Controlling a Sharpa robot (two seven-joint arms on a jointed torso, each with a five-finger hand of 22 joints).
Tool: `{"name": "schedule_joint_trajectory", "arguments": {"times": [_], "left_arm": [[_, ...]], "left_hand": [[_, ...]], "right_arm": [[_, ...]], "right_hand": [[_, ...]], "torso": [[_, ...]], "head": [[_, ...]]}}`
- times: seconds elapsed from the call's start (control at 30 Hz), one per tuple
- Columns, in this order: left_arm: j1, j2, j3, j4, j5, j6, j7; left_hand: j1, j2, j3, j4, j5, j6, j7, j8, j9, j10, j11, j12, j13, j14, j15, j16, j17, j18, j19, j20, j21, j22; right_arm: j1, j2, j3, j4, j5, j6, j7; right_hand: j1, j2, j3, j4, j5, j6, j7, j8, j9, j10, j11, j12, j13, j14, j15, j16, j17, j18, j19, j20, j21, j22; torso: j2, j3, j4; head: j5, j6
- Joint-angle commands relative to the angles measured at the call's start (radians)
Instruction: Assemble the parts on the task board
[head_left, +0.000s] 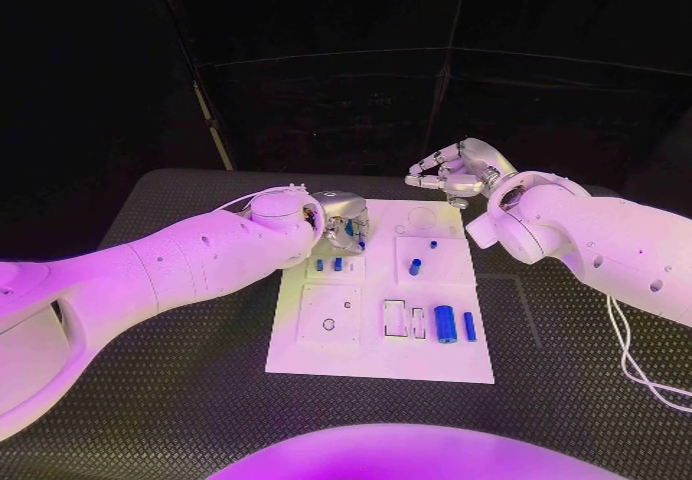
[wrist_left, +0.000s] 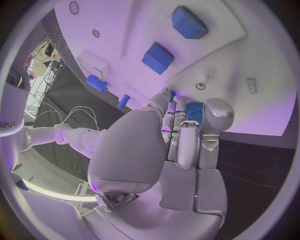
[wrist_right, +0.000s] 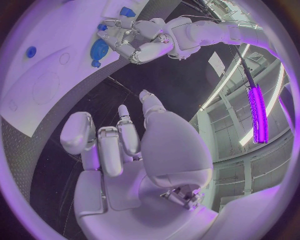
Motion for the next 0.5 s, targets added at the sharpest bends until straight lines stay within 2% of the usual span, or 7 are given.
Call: {"name": "schedule_joint_trajectory", "arguments": {"times": [0.03, 0.3, 0.5], "left_arm": [[-0.004, 0.005, -0.003, -0.007, -0.014, 0.039, -0.014], [-0.004, 0.013, -0.003, -0.012, -0.014, 0.044, -0.012], [-0.005, 0.012, -0.003, -0.014, -0.014, 0.050, -0.011]], "left_hand": [[0.004, 0.006, 0.010, 0.000, 0.002, 0.011, 0.000, -0.007, -0.001, 0.010, 0.000, -0.008, -0.001, 0.035, -0.004, 0.004, -0.002, -0.011, 0.003, -0.003, 0.006, 0.003], [0.004, 0.006, 0.021, 0.001, 0.001, 0.012, 0.001, -0.011, -0.002, 0.017, -0.001, -0.011, -0.001, 0.034, -0.004, 0.004, -0.003, -0.012, 0.003, -0.004, 0.017, 0.010], [-0.001, -0.007, 0.038, 0.003, -0.002, -0.009, -0.001, -0.033, -0.010, 0.026, -0.001, -0.023, -0.002, 0.036, -0.004, 0.008, -0.002, -0.016, 0.007, -0.005, 0.046, 0.028]], "right_arm": [[0.002, 0.001, 0.001, 0.002, -0.003, 0.006, 0.009], [0.002, 0.001, 0.001, 0.002, -0.003, 0.006, 0.009], [0.002, 0.001, 0.001, 0.002, -0.003, 0.006, 0.010]], "right_hand": [[0.000, 0.006, -0.005, 0.001, 0.006, -0.007, 0.002, 0.004, -0.002, -0.002, -0.001, 0.001, 0.001, 0.075, -0.008, -0.005, 0.118, -0.001, 0.002, -0.006, -0.004, 0.000], [0.000, 0.006, -0.005, 0.001, 0.006, -0.007, 0.002, 0.004, -0.002, -0.002, -0.001, 0.001, 0.001, 0.075, -0.008, -0.005, 0.118, -0.001, 0.002, -0.006, -0.004, 0.000], [0.000, 0.006, -0.005, 0.001, 0.006, -0.007, 0.002, 0.004, -0.002, -0.002, -0.001, 0.001, 0.001, 0.075, -0.008, -0.005, 0.118, -0.001, 0.002, -0.006, -0.004, 0.000]], "torso": [[0.001, 0.0004, 0.0001], [0.000, 0.0002, 0.0001], [0.000, 0.0003, -0.0003]], "head": [[0.000, -0.001], [0.001, -0.004], [0.001, -0.006]]}}
